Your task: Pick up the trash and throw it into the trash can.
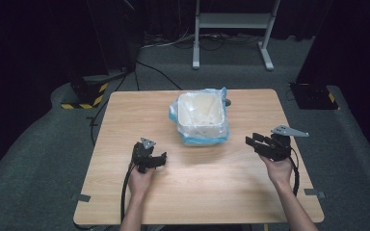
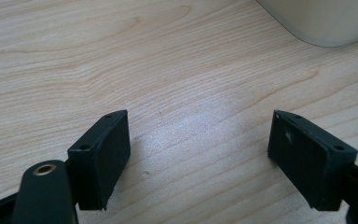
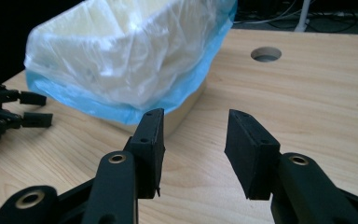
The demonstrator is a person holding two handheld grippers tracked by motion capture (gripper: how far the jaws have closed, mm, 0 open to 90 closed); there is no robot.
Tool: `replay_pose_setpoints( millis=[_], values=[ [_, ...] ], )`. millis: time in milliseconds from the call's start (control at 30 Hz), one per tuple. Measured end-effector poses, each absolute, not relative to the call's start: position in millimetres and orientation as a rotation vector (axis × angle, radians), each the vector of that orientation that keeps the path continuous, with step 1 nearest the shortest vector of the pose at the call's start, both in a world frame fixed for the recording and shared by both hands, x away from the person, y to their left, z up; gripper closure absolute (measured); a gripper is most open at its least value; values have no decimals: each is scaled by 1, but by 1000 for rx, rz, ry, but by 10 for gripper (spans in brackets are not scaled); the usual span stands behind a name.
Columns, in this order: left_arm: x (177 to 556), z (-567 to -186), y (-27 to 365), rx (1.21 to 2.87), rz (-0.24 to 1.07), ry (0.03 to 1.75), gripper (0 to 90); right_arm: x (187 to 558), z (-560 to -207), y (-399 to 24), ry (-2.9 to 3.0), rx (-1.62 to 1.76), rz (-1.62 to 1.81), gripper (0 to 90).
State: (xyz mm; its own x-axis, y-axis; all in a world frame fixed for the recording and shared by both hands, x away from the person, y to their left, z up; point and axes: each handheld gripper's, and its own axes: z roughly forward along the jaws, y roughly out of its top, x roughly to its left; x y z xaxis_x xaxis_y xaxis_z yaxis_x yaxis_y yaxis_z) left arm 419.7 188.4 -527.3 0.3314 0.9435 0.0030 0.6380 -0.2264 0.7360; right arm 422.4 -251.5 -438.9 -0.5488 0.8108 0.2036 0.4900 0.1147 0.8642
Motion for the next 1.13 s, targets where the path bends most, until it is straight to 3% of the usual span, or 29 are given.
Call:
replay_pose_setpoints(
  millis=[767,1133],
  values=[
    [420,-527,188,1957,611,1386,207,424,-521,-235,2147,1332,1057,535],
    [420,-527,188,1954,614,1389,207,424,-524,-230,2169,1279,981,466]
  ],
)
